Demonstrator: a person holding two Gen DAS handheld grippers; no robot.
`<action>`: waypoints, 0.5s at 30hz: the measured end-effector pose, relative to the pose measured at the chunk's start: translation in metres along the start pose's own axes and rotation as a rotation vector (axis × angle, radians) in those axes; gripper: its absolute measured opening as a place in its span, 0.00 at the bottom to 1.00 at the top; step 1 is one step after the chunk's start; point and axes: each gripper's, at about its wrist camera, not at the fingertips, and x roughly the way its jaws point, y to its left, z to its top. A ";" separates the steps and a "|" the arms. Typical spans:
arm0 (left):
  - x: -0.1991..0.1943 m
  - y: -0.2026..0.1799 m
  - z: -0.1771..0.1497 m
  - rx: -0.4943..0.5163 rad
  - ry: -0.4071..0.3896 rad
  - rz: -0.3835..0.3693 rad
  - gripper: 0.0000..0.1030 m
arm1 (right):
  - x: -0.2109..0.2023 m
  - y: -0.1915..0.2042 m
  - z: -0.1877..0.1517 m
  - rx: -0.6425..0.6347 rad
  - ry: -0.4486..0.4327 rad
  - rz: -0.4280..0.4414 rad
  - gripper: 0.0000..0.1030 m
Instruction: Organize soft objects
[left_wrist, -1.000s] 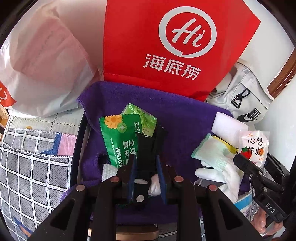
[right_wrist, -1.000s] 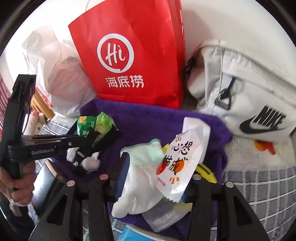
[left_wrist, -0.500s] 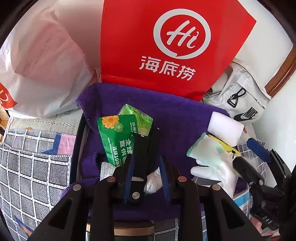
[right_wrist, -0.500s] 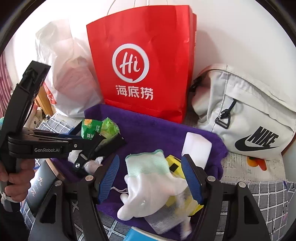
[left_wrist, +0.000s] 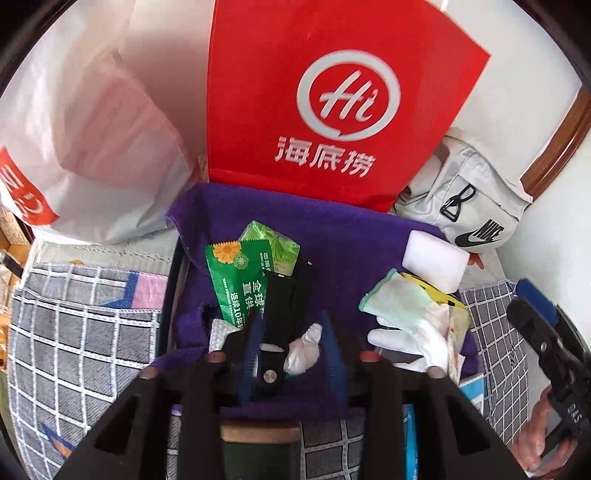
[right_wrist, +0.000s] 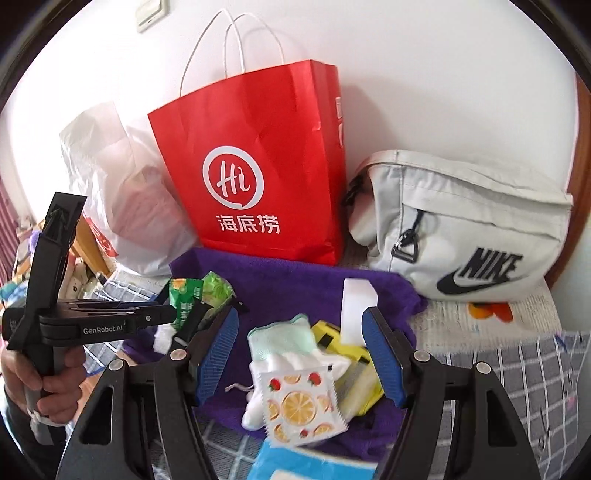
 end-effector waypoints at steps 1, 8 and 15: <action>-0.006 -0.001 -0.001 0.002 -0.013 0.001 0.47 | -0.005 0.001 -0.001 0.014 0.010 0.008 0.67; -0.055 -0.010 -0.032 0.044 -0.041 0.008 0.50 | -0.047 0.010 -0.028 0.033 0.049 -0.045 0.67; -0.118 -0.014 -0.086 0.050 -0.123 0.058 0.59 | -0.090 0.010 -0.070 0.096 0.072 -0.054 0.67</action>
